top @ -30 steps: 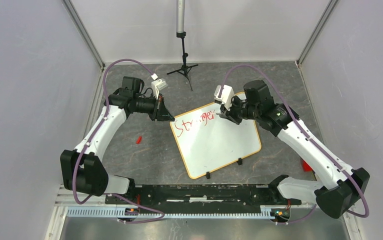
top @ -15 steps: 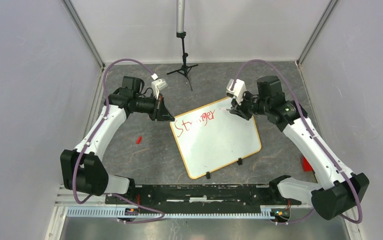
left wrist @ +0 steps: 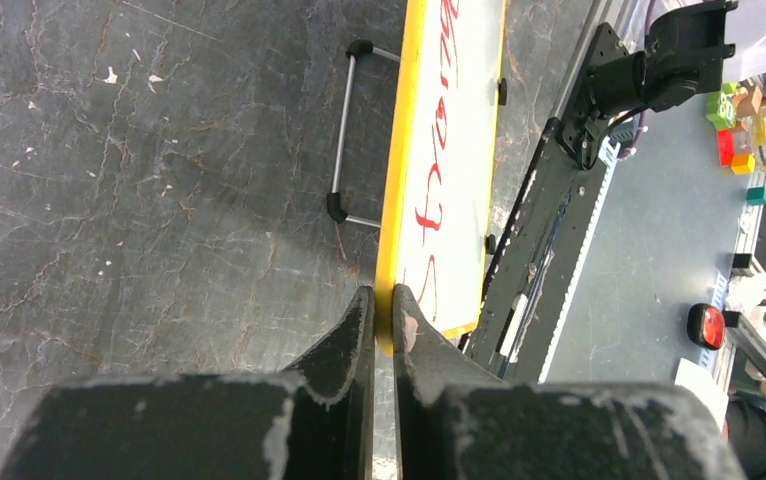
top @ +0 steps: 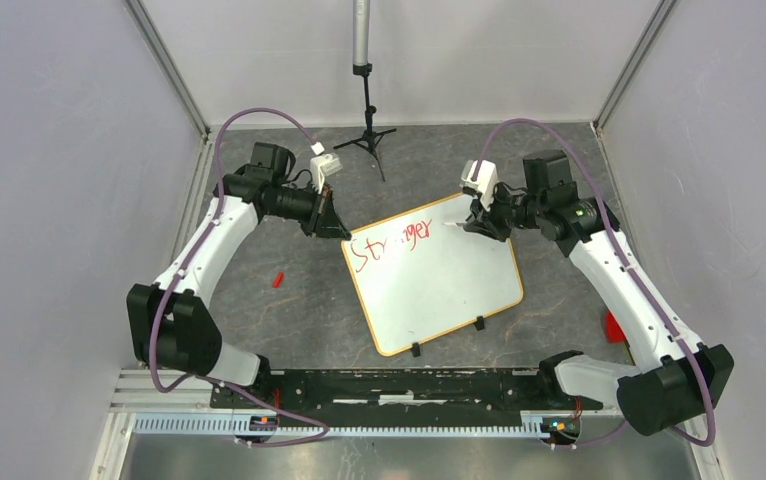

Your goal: Write a sentence on the whiteboard

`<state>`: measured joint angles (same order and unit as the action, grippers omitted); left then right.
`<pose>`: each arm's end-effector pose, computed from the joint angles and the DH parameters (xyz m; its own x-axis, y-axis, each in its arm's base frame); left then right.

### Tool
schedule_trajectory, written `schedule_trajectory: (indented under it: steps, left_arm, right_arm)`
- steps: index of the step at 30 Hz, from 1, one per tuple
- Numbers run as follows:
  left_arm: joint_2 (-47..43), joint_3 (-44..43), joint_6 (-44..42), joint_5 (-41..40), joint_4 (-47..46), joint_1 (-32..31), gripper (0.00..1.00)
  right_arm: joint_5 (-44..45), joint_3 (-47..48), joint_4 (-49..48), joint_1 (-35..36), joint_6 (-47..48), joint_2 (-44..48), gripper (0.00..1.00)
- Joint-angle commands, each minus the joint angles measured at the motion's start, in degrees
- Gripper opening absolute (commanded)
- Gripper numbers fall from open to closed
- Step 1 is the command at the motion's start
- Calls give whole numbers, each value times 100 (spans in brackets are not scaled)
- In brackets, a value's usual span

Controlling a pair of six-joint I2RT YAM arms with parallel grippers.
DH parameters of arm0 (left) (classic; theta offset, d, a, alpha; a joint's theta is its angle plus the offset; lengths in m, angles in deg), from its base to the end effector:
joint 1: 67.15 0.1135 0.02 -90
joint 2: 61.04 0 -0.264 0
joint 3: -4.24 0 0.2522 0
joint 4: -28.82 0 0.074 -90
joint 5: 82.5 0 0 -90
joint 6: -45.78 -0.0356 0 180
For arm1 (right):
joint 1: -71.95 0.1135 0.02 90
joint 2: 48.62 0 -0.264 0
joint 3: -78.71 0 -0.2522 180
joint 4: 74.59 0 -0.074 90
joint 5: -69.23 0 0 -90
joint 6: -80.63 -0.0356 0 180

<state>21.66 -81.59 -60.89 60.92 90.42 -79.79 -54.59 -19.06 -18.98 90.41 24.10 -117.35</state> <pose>0.2748 -0.0909 0.3080 -0.6418 0.3191 -0.6973 0.7560 0.4155 -0.5057 0.2274 0.0968 0.3489 -0.1695 -0.5396 -0.8247 -0.8969 0.4312 -0.0978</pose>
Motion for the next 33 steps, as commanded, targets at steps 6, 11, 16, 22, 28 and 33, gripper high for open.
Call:
schedule_trajectory:
  steps: [6,11,16,22,28,33]
  left_arm:
    - [19,-152,-521,202,511,-89,31]
    - [-42,-26,-318,285,342,-80,35]
    - [-29,0,-232,367,248,-80,34]
    - [6,-8,-223,379,244,-81,27]
    - [12,17,-232,344,246,-80,18]
    - [26,18,-227,326,244,-80,11]
  right_arm:
    - [-539,-43,-94,-35,223,37,0]
    - [-769,-117,-200,-33,202,61,0]
    - [-700,-218,-277,-35,212,-17,0]
    - [-379,-288,-565,-26,79,-45,0]
    - [27,-338,-971,-28,-156,12,0]
    - [42,-299,-904,-27,-123,-61,0]
